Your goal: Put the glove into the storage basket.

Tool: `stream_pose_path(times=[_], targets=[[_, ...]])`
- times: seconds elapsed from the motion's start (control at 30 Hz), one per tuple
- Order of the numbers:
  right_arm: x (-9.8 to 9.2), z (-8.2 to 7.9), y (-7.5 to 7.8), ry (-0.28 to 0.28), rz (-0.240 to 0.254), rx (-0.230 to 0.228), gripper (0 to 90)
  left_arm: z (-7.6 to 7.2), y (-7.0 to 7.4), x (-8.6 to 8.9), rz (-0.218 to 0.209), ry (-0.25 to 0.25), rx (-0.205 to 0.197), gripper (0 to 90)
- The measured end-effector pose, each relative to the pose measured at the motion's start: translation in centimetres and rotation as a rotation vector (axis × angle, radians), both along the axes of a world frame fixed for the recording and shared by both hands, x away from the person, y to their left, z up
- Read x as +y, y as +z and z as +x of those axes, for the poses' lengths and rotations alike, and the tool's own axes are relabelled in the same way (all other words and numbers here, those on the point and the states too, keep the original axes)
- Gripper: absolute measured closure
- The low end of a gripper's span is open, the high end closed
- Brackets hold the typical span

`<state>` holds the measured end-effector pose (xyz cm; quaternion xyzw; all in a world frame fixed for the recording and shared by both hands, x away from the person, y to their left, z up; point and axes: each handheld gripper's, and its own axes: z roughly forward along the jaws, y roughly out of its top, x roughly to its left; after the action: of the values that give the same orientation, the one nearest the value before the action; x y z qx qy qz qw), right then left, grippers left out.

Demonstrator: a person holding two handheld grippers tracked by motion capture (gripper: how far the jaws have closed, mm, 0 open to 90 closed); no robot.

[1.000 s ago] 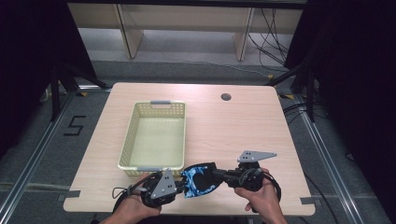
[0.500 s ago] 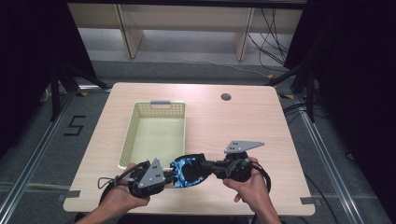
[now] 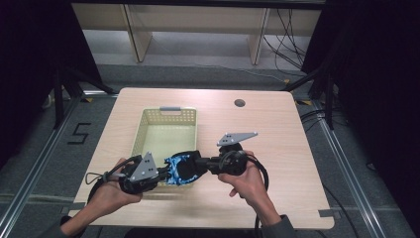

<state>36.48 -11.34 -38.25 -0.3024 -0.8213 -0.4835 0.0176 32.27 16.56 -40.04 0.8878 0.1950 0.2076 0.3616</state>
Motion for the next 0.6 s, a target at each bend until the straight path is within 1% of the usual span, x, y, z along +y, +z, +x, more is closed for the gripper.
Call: stream_pose_path(times=[0.07,0.1,0.13,0.17,0.2,0.23,0.3,0.33,0.37,0.4,0.43,0.47,0.5,0.53,0.57,0.6], targets=[[0.6,0.5,-0.1,0.001,-0.007,0.003,86.2,0.3,0.0,0.3,-0.004,0.014,0.006,82.1],[0.9,0.8,-0.3,0.006,0.002,0.004,86.3,0.5,0.0,0.5,0.001,0.021,0.010,82.1],[1.2,1.2,-0.3,0.030,-0.002,-0.002,86.4,0.7,0.0,0.7,0.001,0.027,0.006,82.2],[1.5,1.2,-0.2,0.008,-0.010,0.024,86.5,0.9,0.0,0.9,-0.002,0.032,0.011,82.3],[1.9,1.5,-0.2,0.011,-0.015,0.015,86.7,1.0,0.0,1.0,-0.002,0.036,0.011,82.4],[2.1,1.7,0.0,0.011,-0.016,0.019,86.7,1.1,0.1,1.1,0.000,0.039,0.014,82.4],[2.5,2.1,0.3,0.011,-0.009,0.019,86.8,1.4,0.3,1.5,0.001,0.047,0.005,82.5],[2.7,2.3,0.5,0.014,-0.007,0.011,86.8,1.5,0.4,1.6,-0.009,0.056,0.006,82.5],[3.0,2.5,0.8,0.023,0.001,0.011,86.8,1.6,0.6,1.9,-0.002,0.056,-0.004,82.4],[3.3,2.7,0.9,0.018,0.002,0.008,86.8,1.7,0.8,2.1,-0.001,0.064,0.002,82.4],[3.5,2.8,1.2,0.022,0.001,0.011,86.8,1.9,0.9,2.3,-0.014,0.071,-0.008,82.4],[3.8,3.2,1.3,0.036,0.005,-0.010,86.8,2.0,1.1,2.6,-0.004,0.077,-0.013,82.4],[4.2,3.2,1.5,0.025,0.007,0.019,86.8,2.1,1.3,2.9,0.008,0.081,-0.010,82.4],[4.5,3.4,1.5,0.032,0.013,0.009,86.8,2.2,1.4,3.1,-0.002,0.091,-0.021,82.4],[4.8,3.6,1.6,0.032,0.014,0.011,86.8,2.3,1.5,3.5,0.002,0.099,-0.020,82.4],[5.2,3.7,1.6,0.032,0.016,0.024,86.8,2.5,1.5,3.7,-0.001,0.109,-0.023,82.4]])
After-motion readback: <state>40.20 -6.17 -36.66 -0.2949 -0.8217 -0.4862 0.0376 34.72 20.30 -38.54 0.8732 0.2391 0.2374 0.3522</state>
